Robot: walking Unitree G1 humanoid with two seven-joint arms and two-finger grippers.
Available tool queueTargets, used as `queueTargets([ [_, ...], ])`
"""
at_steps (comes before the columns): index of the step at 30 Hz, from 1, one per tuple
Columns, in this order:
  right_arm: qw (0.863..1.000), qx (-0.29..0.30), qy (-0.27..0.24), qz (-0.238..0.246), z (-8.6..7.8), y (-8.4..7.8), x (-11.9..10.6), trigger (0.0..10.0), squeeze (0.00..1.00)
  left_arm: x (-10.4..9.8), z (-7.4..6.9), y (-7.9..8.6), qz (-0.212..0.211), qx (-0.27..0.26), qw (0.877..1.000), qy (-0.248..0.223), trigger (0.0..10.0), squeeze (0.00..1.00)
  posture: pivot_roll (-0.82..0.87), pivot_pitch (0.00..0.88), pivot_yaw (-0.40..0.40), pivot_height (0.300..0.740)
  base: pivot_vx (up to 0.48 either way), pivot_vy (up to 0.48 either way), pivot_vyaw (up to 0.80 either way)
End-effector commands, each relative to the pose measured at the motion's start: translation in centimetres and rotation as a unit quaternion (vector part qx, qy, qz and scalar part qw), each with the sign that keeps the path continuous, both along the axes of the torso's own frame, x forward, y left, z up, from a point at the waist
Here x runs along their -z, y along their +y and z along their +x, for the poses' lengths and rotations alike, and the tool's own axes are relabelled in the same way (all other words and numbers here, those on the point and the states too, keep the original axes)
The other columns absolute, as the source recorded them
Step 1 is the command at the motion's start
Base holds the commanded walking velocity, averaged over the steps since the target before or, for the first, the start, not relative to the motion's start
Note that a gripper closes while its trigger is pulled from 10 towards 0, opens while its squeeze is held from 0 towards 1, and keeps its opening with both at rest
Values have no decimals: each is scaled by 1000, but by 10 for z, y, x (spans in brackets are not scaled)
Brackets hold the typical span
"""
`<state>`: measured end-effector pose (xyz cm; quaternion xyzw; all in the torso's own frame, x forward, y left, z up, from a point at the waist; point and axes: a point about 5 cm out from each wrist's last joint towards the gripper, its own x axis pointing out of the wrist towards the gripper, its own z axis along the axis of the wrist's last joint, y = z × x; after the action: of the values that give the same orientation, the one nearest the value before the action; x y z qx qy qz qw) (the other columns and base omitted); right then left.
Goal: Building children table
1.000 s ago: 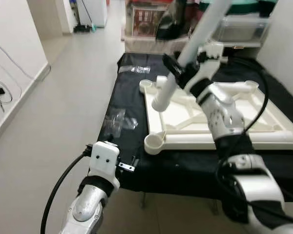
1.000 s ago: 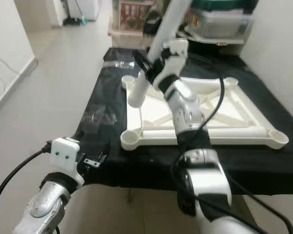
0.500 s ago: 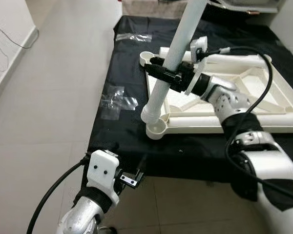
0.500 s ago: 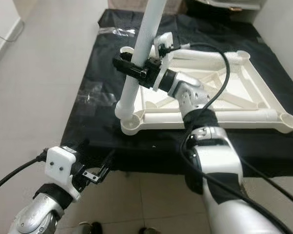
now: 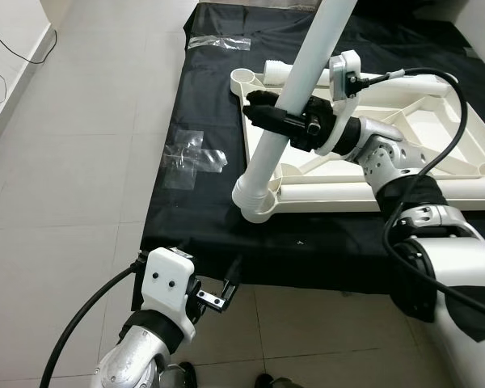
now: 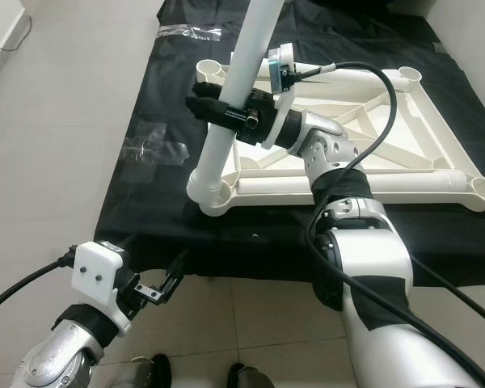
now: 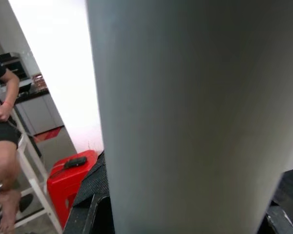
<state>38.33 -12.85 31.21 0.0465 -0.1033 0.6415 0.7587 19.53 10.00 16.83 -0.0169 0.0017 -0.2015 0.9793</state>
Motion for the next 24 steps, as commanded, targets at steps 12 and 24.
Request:
queueTargets([
  [12, 997, 20, 19, -74, 3, -6, 27, 10000, 0, 0, -4, -2, 9, 5, 1000, 7, 10000, 0, 89, 303, -102, 740, 0, 0, 0],
  [24, 993, 0, -29, -117, 1, 1, 22, 10000, 0, 0, -5, -5, 7, 6, 1000, 7, 10000, 0, 80, 310, -108, 740, 0, 0, 0],
])
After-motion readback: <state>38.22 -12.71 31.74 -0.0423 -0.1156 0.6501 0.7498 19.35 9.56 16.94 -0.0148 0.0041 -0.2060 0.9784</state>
